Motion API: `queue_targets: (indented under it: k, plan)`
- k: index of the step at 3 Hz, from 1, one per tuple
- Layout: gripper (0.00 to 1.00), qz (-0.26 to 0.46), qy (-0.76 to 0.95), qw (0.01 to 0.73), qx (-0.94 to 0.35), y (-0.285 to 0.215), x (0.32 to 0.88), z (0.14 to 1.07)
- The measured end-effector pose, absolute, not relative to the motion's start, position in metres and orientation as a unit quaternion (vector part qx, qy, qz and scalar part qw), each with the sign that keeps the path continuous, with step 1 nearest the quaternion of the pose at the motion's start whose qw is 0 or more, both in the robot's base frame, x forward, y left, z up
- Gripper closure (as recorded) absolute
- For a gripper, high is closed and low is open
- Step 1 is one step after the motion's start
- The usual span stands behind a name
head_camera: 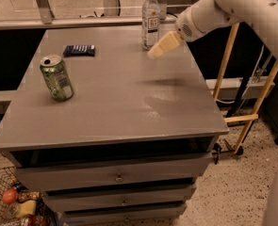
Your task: Pick blue plastic bottle
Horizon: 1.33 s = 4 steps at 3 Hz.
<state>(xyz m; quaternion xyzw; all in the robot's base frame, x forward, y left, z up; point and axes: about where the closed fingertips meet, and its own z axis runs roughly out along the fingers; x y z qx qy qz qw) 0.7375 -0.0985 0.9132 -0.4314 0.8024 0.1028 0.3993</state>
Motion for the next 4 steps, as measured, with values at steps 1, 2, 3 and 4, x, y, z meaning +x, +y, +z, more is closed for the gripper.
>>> queue_targets:
  k: [1,2,3,4]
  plan:
    - [0.00,0.108,0.807,0.427,-0.393,-0.082,0.772,0.897]
    - [0.00,0.125,0.807,0.456,-0.354,-0.073,0.806,0.890]
    - [0.00,0.146,0.802,0.482,-0.320,-0.066,0.836,0.891]
    - [0.00,0.168,0.792,0.501,-0.305,-0.053,0.856,0.898]
